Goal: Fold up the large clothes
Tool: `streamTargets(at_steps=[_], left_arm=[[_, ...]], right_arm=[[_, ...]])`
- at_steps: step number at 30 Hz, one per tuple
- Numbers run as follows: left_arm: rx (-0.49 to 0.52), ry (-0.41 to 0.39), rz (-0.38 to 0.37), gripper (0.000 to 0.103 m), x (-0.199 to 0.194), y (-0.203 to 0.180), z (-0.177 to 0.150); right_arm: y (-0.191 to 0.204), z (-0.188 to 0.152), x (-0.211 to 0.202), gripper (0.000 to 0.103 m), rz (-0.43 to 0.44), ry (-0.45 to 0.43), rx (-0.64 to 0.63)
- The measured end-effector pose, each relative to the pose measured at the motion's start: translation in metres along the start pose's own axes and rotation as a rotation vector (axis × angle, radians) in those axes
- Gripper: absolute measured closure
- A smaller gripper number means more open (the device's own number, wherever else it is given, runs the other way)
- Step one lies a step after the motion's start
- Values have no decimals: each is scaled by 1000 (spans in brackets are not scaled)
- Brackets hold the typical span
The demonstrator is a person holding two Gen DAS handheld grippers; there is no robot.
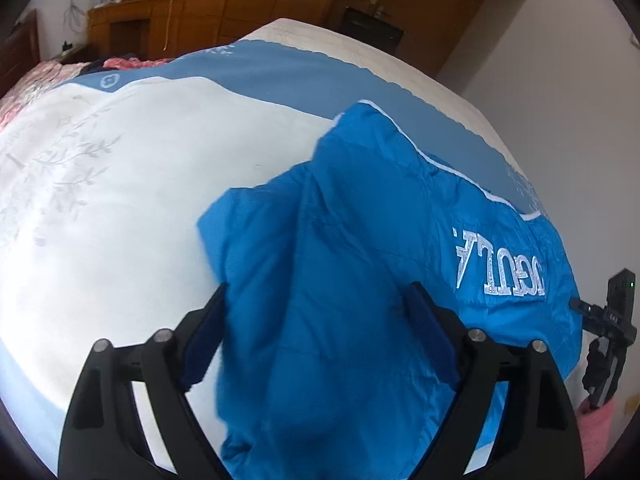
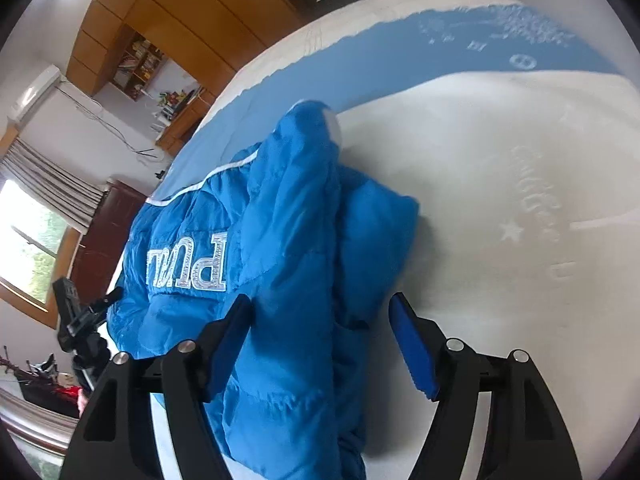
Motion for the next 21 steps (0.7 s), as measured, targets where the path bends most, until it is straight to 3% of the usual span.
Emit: streamTargets(at_steps=[6, 8, 13, 16, 18, 21], left_arm=[[-5, 47, 12, 9, 21, -3, 3], [-7, 51, 18, 9, 25, -5, 4], [5, -22, 37, 58, 9, -18, 0], [5, -51, 25, 76, -6, -24, -2], [-5, -72, -23, 83, -25, -31, -3], [3, -93, -71, 86, -50, -42, -8]], right_arm=[[-4, 5, 20, 29, 56, 11, 37], [-1, 6, 23, 46, 73, 15, 33], [5, 5, 16, 79, 144, -8, 53], [16, 6, -2, 84, 156, -37, 38], [28, 7, -20, 86, 166, -63, 10], [47, 2, -49, 86, 167, -91, -41]])
Point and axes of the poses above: each gripper's, at about its wrist camera, not at the fingertips, and x roughly the way its jaws point, y to its left, z to its top, the point moved 6 cm from there along x, roughly the way its jaws point, and after that the axes turned 11 degrees about -x, right-handed, at the moved point
